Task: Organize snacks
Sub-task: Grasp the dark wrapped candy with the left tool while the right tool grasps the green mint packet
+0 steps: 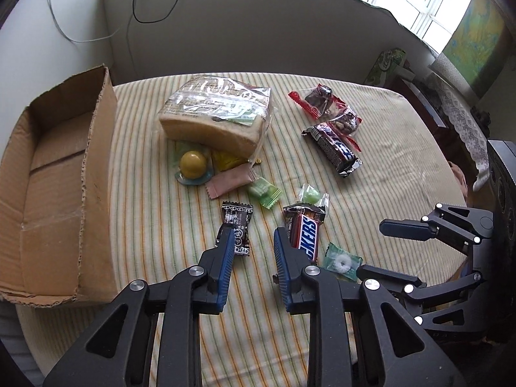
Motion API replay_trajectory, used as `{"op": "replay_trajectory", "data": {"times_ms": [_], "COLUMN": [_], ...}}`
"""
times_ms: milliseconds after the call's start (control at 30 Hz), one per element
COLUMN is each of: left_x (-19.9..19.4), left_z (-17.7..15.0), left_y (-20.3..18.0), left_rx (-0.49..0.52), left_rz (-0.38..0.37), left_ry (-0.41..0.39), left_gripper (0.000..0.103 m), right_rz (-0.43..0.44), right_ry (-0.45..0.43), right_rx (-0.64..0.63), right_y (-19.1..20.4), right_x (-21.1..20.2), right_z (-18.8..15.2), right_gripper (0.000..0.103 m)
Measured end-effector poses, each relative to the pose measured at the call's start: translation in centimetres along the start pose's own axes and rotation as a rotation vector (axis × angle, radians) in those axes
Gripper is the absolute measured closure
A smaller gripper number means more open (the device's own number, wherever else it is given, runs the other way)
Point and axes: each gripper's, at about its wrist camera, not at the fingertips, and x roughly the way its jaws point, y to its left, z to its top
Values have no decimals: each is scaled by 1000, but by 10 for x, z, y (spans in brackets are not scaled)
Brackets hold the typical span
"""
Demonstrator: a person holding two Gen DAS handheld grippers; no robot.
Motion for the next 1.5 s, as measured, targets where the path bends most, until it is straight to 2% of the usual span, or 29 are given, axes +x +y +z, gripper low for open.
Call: {"op": "replay_trajectory", "data": {"times_ms": [500, 633, 800, 1000, 1200, 1500], "left_x": [28, 33, 35, 39, 40, 43], "left_z": [2, 1, 1, 6, 9, 19], "left_y": [11, 9, 7, 10, 19, 18], "left_rx": [0, 10, 6, -30, -90, -101], "left_rz": [22, 17, 7, 11, 16, 14], "left_ry": [56, 64, 63, 64, 59, 48], "left_gripper": [80, 80, 80, 80, 77, 75], "right_rz": [16, 21, 45, -16, -45, -35], "right_ry": [33, 36, 48, 56, 59, 69], "right_rx": [-28, -30, -41, -128, -120, -106], "right_y": [7, 5, 5, 18, 15, 6], "right_x": [22, 26, 26, 33, 33, 32], "right_z": [5, 7, 9, 8, 11, 10], "right_gripper": [48, 54, 54, 55, 77, 79]}}
